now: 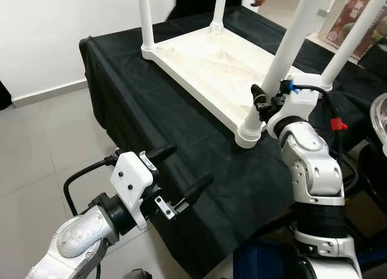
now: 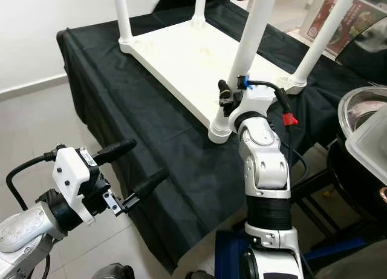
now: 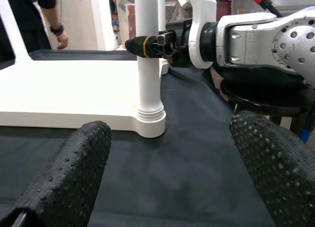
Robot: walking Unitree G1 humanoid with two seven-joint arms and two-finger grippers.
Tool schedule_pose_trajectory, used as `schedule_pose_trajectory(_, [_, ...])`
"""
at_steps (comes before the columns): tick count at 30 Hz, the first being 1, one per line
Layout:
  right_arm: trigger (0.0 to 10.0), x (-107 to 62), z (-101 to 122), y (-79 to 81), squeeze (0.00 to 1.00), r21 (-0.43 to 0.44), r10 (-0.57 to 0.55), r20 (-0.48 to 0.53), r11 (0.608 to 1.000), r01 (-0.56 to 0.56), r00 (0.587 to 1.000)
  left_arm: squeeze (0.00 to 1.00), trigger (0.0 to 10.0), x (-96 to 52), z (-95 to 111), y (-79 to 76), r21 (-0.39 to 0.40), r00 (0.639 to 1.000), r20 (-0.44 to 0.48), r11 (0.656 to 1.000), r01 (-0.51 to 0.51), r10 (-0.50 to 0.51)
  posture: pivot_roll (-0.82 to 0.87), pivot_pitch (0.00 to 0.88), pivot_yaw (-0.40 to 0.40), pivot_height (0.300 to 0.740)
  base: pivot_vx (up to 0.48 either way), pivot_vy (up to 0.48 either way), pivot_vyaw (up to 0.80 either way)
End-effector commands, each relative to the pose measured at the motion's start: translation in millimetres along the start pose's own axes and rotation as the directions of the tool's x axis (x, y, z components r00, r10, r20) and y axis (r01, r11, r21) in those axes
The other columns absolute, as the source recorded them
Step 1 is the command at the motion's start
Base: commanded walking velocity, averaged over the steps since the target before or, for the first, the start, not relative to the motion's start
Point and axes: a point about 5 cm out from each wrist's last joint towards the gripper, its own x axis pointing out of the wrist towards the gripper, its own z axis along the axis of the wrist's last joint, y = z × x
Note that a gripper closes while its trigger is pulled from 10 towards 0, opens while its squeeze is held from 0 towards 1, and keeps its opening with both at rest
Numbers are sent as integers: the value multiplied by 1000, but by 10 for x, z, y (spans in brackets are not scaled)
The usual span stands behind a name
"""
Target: Building children table
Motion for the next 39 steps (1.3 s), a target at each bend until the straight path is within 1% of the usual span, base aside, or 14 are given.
schedule_pose_trajectory(1, [10000,32,-135,-43,0,-22,24,-88,999,-26,996,0,10000,9,-39,-23,-22,1000,-9,1000,7,-7,35,148,-85,740,0,0,0])
schedule_pose_trajectory(4, [10000,39,-110,-37,0,-19,44,-81,999,-46,996,0,10000,11,-39,-25,-22,1000,-8,1000,8,-8,35,148,-85,740,0,0,0])
schedule_pose_trajectory(5, [10000,108,-21,-93,1000,-15,145,-64,989,-146,987,0,10000,10,-34,-25,-21,1000,-9,1000,6,-7,38,159,-89,740,0,0,0])
schedule_pose_trajectory(7, [10000,108,-21,-93,1000,-15,145,-64,989,-146,987,0,10000,10,-34,-25,-21,1000,-9,1000,6,-7,38,159,-89,740,0,0,0])
schedule_pose_trajectory(13, [10000,200,220,-331,1000,-50,438,-23,897,-439,899,0,10000,-3,-22,-47,-23,1000,-13,1000,6,-6,42,175,-85,740,0,0,0])
schedule_pose_trajectory(14, [10000,212,243,-359,447,-84,464,-17,882,-464,886,0,10000,-6,-20,-49,-24,1000,-14,1000,5,-6,44,183,-85,740,0,0,0])
schedule_pose_trajectory(17, [10000,220,257,-379,447,-108,479,-15,872,-478,878,0,10000,-8,-19,-50,-24,1000,-14,1000,5,-6,44,183,-85,740,0,0,0])
schedule_pose_trajectory(18, [10000,221,254,-386,0,-97,523,-21,847,-523,852,0,10000,-13,-18,-54,-26,1000,-16,1000,4,-5,46,190,-82,740,0,0,0])
schedule_pose_trajectory(24, [10000,238,177,-430,0,-79,643,-68,759,-646,763,0,10000,-44,-19,-79,-34,1000,-28,999,3,-4,52,206,-79,740,0,0,0])
schedule_pose_trajectory(26, [1608,275,206,-471,0,-64,640,-34,765,-641,768,0,10000,-53,-17,-75,-35,1000,-31,999,0,-1,51,211,-76,740,0,0,0])
schedule_pose_trajectory(27, [0,286,212,-486,0,-54,636,-24,770,-636,772,0,10000,-53,-16,-74,-35,1000,-32,999,0,-1,50,212,-75,740,0,0,0])
schedule_pose_trajectory(33, [0,294,201,-506,0,-60,654,-19,754,-654,756,0,10000,-49,-16,-72,-37,999,-32,999,1,-2,50,212,-74,740,0,0,0])
schedule_pose_trajectory(36, [0,261,123,-325,0,-42,532,20,846,-531,846,0,10000,-43,-30,-53,-33,1000,-32,999,-2,1,43,202,-70,740,0,0,0])
schedule_pose_trajectory(39, [0,239,94,-250,0,-30,493,29,870,-492,870,0,10000,-42,-33,-48,-33,1000,-30,999,-3,2,38,198,-69,740,0,0,0])
